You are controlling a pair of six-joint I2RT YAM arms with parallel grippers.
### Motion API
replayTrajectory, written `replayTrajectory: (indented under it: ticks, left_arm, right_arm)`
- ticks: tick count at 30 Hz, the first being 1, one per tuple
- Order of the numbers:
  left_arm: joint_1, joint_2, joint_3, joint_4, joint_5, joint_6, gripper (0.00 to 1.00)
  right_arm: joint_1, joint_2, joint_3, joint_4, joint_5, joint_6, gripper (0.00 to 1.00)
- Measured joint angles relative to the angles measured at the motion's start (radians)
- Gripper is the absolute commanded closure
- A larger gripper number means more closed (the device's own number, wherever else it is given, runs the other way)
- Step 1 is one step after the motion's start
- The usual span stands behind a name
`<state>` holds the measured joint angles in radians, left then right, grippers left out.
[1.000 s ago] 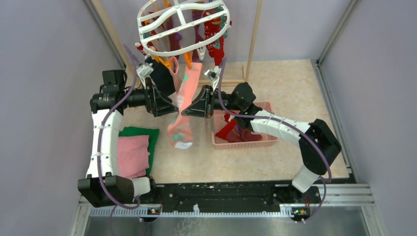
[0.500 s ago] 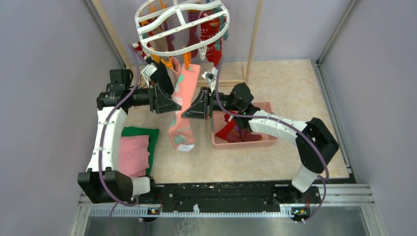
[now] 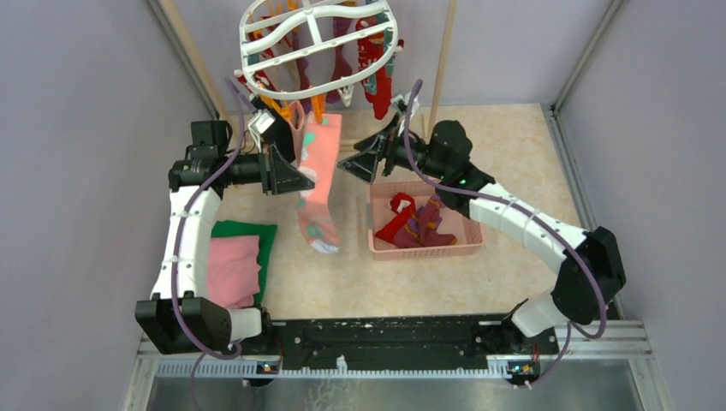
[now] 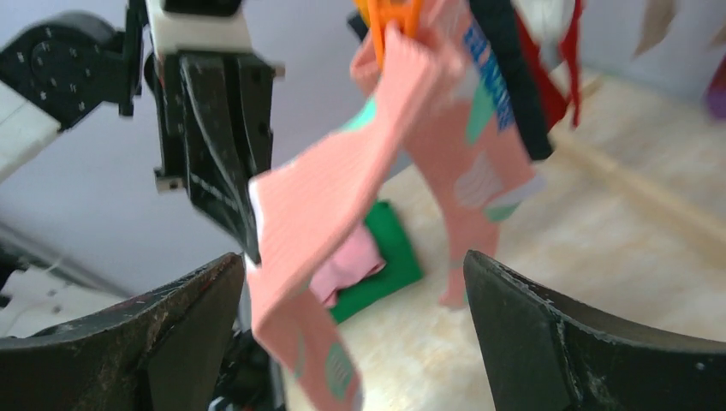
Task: Remove the socks clipped to the hanger
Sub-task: Remove the sock from the hanger.
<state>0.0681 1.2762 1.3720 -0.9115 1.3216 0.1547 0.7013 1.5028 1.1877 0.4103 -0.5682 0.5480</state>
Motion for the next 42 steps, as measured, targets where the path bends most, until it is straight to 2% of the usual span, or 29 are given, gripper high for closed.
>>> replayTrajectory:
  ticks: [7,11,26,29,36,42]
  left_arm:
    - [-0.013,-0.004,-0.002,0.0,-0.024,0.001,1.0]
    - [-0.026,-0.011,-0.002,0.003,-0.039,0.001,1.0]
    - [-0.045,-0.026,-0.002,0.014,-0.08,0.002,1.0]
    - [-0.048,-0.027,-0.002,0.014,-0.082,0.002,1.0]
    - [-0.052,-0.034,-0.003,0.014,-0.085,0.004,1.0]
    - [-0.056,-0.039,-0.003,0.014,-0.095,0.009,1.0]
  right_arm:
    - [0.043,-0.056,0.139,-0.1,0.223,-0.171,0.01]
    - [0.114,-0.039,0.198,-0.127,0.342,-0.237,0.06]
    - [0.145,0.19,0.445,-0.174,0.441,-0.292,0.16]
    - [0.143,0.222,0.493,-0.179,0.446,-0.296,0.22]
    - [0.127,0.262,0.53,-0.164,0.438,-0.272,0.47]
    - [0.104,0.278,0.53,-0.132,0.413,-0.211,0.65]
